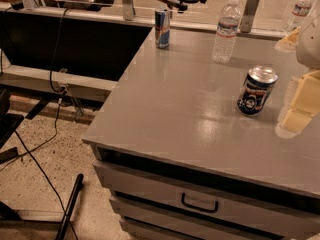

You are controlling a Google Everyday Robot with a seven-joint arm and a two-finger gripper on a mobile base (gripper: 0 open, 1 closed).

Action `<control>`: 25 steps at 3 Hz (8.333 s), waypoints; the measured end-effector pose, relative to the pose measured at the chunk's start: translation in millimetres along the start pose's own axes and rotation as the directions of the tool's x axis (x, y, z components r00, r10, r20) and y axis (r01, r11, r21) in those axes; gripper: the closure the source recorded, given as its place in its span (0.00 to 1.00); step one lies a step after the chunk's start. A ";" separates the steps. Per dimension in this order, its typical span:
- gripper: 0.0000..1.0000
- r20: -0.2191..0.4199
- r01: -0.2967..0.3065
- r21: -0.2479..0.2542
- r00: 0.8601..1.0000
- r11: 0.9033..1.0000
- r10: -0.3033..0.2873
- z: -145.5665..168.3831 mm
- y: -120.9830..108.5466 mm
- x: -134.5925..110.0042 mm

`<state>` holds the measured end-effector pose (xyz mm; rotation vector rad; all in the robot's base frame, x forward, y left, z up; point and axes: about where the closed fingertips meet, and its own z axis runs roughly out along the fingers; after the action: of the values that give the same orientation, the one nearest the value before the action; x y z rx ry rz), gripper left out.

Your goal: Move water bottle near redbull can

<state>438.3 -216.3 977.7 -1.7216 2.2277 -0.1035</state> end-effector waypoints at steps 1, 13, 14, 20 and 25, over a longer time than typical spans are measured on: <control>0.00 0.000 0.000 0.000 1.000 1.000 0.000 0.0 0.0 0.0; 0.00 0.525 -0.334 0.096 0.817 0.938 0.238 94.0 -249.0 -62.9; 0.00 0.559 -0.343 0.097 0.795 0.934 0.234 102.6 -262.8 -67.7; 0.93 0.729 -0.499 0.074 0.617 0.863 0.295 115.7 -323.5 -87.6; 1.00 0.774 -0.402 -0.044 0.565 0.915 0.286 150.1 -312.8 -183.4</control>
Offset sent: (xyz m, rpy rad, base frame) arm 0.0893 -0.0039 0.0223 0.0942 -0.1309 0.0482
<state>813.9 -105.2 952.6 -0.9203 1.7616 0.4825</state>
